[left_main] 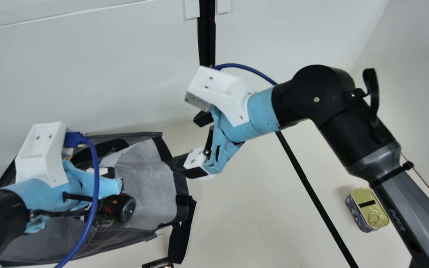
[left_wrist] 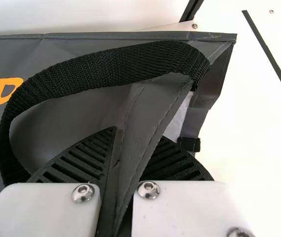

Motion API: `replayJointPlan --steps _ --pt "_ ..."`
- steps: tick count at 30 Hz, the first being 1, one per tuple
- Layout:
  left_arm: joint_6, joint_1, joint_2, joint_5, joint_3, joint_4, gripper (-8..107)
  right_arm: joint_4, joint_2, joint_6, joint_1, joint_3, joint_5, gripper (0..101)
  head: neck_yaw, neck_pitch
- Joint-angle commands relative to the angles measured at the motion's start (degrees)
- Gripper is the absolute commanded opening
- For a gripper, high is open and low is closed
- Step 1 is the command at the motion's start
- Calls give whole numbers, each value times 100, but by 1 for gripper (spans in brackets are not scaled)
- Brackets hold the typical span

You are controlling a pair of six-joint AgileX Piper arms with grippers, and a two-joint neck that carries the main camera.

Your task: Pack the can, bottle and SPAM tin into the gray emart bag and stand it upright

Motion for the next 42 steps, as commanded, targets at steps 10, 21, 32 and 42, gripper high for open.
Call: replayJointPlan --steps 10,21,32,42 --pt "0 0 0 0 0 0 -8 -557 -498 433 -359 201 -7 95 -5 -130" --pt "0 0 0 0 0 0 -8 -769 -1064 429 -986 595 -7 95 -5 -130" --pt "0 0 0 0 0 0 -8 -1207 -1733 424 -1536 1044 -7 95 -5 -130" --pt "0 0 0 0 0 0 -8 -1449 -2328 478 -2048 1561 -7 95 -5 -130"
